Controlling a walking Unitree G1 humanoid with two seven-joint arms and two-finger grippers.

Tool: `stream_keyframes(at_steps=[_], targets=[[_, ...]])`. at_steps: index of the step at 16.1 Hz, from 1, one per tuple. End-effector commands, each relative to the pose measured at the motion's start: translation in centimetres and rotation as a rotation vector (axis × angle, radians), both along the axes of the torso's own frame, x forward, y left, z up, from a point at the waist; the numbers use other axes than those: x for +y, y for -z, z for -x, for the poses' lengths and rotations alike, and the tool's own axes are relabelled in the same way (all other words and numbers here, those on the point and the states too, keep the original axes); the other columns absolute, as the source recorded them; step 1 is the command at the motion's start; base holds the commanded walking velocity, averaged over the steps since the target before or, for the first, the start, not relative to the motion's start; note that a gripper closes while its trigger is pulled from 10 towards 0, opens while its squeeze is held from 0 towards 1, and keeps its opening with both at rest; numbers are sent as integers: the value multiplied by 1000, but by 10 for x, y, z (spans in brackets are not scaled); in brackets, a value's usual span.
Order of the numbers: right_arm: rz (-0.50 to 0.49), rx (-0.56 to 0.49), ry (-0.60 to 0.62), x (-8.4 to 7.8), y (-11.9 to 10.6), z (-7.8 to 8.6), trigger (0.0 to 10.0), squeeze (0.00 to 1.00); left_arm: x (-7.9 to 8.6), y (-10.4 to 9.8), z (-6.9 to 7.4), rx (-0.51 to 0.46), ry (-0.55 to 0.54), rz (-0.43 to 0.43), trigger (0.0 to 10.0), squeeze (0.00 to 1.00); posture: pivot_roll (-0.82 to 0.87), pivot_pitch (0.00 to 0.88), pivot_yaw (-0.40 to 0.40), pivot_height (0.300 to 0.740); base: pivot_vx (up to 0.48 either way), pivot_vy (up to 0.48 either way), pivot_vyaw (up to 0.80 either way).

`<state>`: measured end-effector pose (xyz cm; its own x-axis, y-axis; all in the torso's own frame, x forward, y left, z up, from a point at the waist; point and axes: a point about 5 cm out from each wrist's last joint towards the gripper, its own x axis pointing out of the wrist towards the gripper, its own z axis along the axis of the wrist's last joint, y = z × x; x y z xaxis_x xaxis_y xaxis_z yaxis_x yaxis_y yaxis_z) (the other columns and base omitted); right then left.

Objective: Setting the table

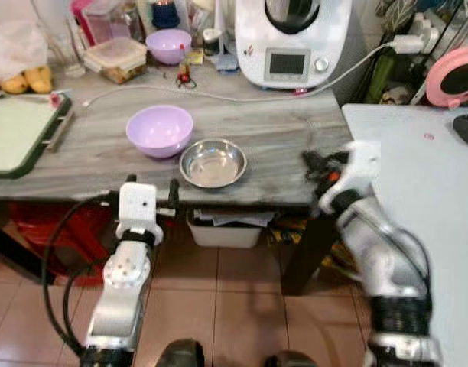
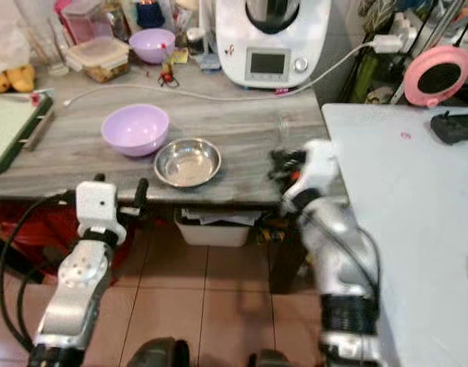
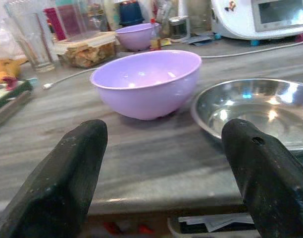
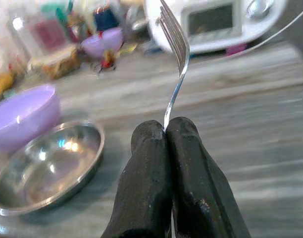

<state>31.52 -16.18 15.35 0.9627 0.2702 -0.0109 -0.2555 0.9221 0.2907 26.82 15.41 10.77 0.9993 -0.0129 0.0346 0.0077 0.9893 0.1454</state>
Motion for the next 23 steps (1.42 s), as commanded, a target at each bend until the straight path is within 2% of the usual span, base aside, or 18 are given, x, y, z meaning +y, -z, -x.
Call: stream_keyframes(at_steps=[1,3,5,8,12,14,18,23], targets=[[-46,-33,-24,-4,-9,-8,10000,0,3,-3,2,0,-2,-11,10000,0,23,70,17,740,0,0,0],[-80,-35,-16,-11,-9,-15,10000,0,5,-3,5,8,-1,-13,10000,0,34,88,27,740,0,0,0],[-84,-21,-36,-11,-8,-19,10000,0,7,-4,7,11,-1,-19,10000,0,43,100,32,740,0,0,0],[-236,19,-157,1,-8,-31,10000,0,13,-5,15,29,-1,-38,10000,0,75,140,48,740,0,0,0],[-285,109,-253,14,4,-37,10000,0,20,-7,26,55,1,-63,10000,0,117,179,65,740,0,0,0],[-340,143,-264,13,8,-37,10000,0,24,-9,29,61,-1,-73,10000,0,128,190,72,740,0,0,0],[-304,207,-267,6,15,-41,10000,0,24,-11,31,80,12,-82,10000,0,132,201,88,740,0,0,0],[-269,328,-215,-1,19,-52,10000,0,23,-11,29,93,22,-85,10000,0,130,195,84,740,0,0,0]])
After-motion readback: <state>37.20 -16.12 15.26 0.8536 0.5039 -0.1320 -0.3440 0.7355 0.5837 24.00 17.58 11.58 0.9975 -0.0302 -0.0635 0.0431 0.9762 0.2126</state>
